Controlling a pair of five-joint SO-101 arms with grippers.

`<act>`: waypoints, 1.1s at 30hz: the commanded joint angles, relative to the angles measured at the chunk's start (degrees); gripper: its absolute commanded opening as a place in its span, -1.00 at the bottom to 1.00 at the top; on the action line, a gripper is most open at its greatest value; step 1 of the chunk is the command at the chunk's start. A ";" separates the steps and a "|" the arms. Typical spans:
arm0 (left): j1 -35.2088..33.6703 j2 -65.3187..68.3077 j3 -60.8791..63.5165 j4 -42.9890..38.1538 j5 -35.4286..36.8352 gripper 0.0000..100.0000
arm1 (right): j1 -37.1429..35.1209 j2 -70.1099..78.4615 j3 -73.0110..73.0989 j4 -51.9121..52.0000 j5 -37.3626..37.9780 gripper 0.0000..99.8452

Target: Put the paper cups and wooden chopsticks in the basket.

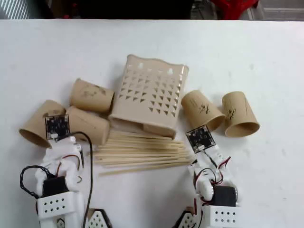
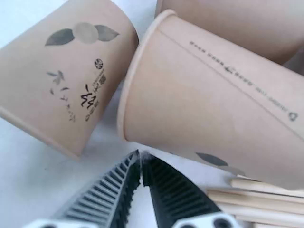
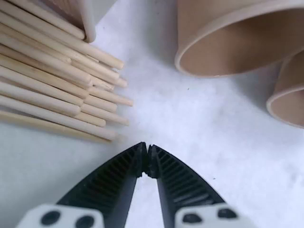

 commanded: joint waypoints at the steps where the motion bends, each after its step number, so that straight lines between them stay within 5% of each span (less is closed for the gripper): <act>1: -0.04 -0.48 -0.26 0.35 0.00 -0.93 | 0.40 -0.22 0.44 0.22 0.62 -0.96; 33: -0.04 -0.48 -0.26 0.35 0.00 -0.93 | 0.22 -0.40 -0.70 -1.27 0.70 -0.96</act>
